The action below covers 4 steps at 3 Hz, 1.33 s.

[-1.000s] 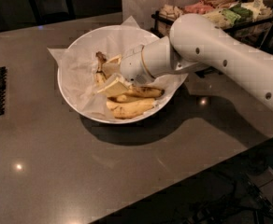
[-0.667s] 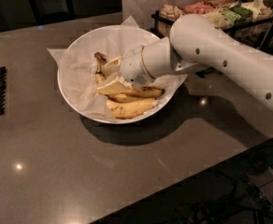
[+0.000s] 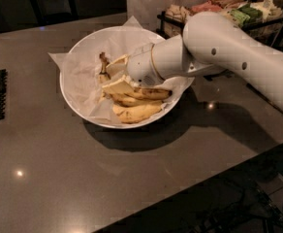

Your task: Pick banana from white bowl

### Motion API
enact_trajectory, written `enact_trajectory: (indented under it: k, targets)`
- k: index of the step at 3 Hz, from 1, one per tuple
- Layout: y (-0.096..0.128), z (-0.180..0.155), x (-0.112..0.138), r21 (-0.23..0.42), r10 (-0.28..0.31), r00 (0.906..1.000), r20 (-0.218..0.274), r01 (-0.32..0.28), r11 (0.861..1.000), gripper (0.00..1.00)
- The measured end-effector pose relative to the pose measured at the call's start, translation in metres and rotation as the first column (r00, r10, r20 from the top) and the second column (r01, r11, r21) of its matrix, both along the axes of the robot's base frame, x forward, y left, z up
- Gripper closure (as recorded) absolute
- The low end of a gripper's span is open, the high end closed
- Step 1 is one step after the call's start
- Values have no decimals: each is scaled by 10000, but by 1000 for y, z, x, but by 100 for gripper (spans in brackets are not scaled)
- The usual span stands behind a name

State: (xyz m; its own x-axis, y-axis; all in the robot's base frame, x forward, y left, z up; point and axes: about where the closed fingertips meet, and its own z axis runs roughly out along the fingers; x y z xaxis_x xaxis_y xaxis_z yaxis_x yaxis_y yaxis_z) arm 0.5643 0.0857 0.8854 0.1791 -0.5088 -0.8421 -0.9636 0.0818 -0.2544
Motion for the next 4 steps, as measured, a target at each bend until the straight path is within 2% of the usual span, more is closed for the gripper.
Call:
enact_trajectory:
  k: [1, 2, 3, 4]
  targets:
    - [-2, 34, -1, 434, 241, 9981, 563, -265, 9987, 100]
    - [-4, 78, -2, 928, 609, 9888, 1366, -740, 9929, 100]
    - [-7, 117, -9, 1382, 1020, 9698, 2213, -1348, 9812, 100]
    - [-13, 143, -22, 1830, 1340, 9494, 2842, -1909, 9644, 100]
